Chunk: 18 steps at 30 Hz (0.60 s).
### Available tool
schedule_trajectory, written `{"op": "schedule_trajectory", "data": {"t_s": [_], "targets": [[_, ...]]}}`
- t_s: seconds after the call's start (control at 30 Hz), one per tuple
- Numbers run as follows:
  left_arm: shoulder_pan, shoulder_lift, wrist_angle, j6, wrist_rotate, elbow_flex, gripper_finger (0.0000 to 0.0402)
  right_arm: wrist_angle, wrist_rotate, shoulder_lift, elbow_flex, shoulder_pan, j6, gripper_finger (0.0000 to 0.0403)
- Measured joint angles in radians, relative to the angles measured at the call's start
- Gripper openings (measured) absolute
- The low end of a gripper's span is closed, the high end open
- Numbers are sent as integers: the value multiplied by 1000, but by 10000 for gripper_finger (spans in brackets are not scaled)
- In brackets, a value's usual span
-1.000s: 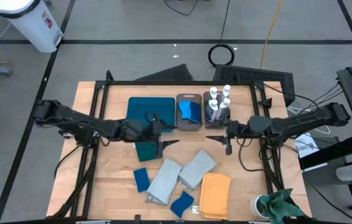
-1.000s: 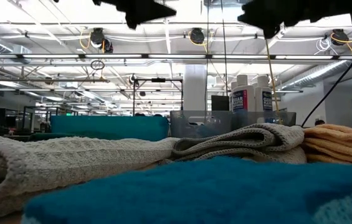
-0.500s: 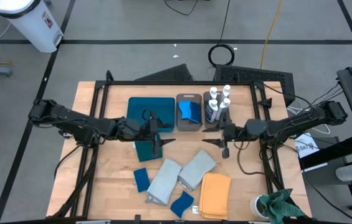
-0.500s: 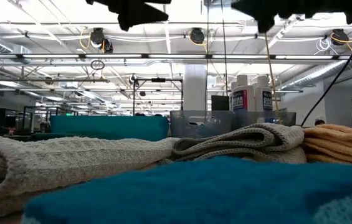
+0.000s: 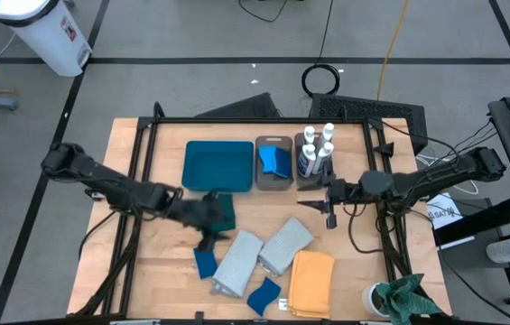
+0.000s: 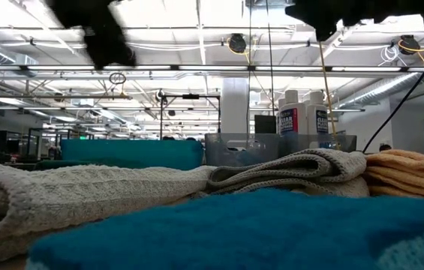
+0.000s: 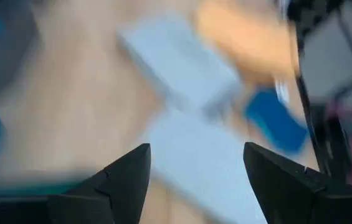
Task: Pick & Place Kitchen Items
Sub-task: Put the blue sponge into the left black bin
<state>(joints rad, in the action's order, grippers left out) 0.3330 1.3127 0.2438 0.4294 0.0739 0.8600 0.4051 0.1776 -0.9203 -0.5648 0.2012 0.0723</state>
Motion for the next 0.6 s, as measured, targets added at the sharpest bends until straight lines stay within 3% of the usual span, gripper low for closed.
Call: {"op": "schedule_trajectory", "data": {"t_s": [0.3,0.6], "targets": [[222,59,296,305,48,-1,262,-19,1,0,0,3,0,130],[243,176,315,444,59,-1,262,-22,0,0,0,3,-8,130]]}}
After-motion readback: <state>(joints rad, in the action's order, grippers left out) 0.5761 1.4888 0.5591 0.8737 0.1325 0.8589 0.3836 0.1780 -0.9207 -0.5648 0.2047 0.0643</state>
